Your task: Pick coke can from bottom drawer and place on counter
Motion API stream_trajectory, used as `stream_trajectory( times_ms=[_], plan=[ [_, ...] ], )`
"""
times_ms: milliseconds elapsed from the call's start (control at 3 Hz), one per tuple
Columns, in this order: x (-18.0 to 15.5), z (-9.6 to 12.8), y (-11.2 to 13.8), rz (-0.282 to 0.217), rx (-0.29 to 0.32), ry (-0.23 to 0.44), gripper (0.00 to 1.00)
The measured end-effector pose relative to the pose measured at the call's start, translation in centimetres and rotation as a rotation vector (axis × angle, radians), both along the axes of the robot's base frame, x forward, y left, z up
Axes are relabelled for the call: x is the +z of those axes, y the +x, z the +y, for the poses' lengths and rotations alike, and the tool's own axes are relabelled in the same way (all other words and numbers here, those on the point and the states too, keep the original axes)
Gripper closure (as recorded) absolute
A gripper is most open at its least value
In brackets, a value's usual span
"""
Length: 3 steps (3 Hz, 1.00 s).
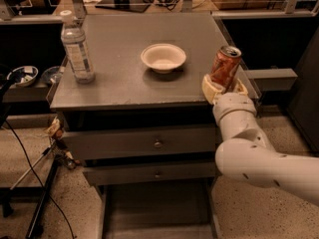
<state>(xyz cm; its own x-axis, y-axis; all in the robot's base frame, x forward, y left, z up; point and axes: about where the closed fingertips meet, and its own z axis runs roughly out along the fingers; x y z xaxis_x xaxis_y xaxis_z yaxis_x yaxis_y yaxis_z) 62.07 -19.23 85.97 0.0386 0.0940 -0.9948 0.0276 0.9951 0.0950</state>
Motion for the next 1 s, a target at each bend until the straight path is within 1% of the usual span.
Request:
stream_trajectory(
  times_ms=[333,667,1000],
  plan=[
    [-0.9,0.7,2.0,-0.013,-0.027,0.010,1.00],
    [-1.2,0.9,3.1,-0.027,-0.035,0.008,1.00],
    [-1.2,0.9,3.1,-0.027,-0.036,0.008,0.82]
  ],
)
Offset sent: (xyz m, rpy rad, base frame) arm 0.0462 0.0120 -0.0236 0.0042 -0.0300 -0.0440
